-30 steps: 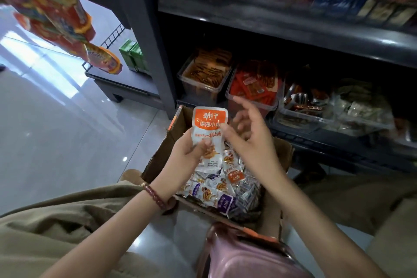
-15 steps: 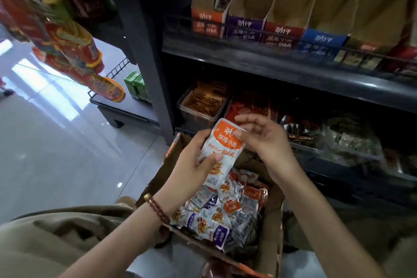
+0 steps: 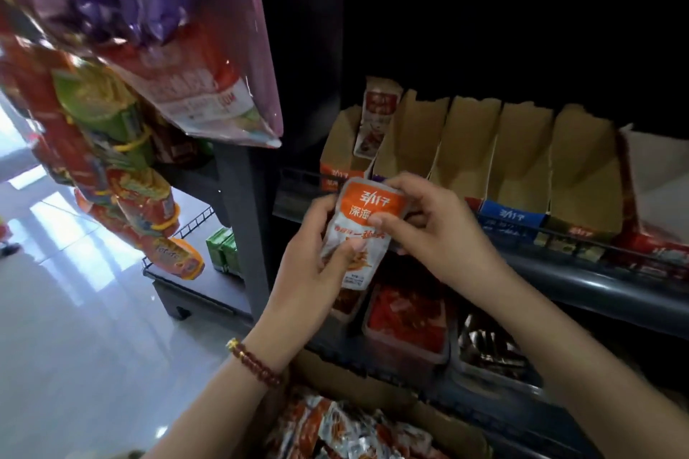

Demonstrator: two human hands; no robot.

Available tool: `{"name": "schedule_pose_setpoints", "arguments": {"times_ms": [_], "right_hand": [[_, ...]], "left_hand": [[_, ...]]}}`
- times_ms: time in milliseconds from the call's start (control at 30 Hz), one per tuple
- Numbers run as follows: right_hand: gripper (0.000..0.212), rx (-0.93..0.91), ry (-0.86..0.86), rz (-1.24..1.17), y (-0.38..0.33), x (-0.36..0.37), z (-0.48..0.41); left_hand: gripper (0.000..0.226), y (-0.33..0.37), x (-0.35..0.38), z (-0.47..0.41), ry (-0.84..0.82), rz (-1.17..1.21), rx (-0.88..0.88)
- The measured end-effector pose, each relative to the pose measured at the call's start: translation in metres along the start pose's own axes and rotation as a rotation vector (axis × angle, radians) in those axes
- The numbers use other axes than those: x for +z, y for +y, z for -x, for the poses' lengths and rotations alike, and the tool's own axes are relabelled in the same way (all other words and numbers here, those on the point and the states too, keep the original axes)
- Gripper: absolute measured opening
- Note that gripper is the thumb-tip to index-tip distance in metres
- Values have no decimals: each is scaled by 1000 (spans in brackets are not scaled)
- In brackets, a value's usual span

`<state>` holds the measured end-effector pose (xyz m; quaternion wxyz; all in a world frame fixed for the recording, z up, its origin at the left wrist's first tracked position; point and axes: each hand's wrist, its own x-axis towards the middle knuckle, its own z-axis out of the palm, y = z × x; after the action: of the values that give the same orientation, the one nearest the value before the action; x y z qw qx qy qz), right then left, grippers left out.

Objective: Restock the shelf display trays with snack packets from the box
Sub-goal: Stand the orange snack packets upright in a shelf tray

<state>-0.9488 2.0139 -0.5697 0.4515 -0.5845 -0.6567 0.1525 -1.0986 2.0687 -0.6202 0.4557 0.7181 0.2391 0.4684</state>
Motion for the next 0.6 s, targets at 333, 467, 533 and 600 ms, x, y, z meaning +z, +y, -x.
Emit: {"name": "schedule_pose_setpoints", "arguments": {"times_ms": [333, 467, 533, 600], "right_hand": [[20, -305, 577, 177, 33, -13, -110], [26, -114, 411, 596, 47, -13, -151], [25, 74, 253, 771, 56, -6, -171], [24, 165, 201, 867, 56, 1, -182]], "left_hand": [[64, -70, -14, -85, 42, -997, 297], [52, -81, -16, -89, -28, -1009, 339], [49, -83, -17, -91, -39, -971, 337], [48, -87, -19, -93, -26, -918, 336]]}}
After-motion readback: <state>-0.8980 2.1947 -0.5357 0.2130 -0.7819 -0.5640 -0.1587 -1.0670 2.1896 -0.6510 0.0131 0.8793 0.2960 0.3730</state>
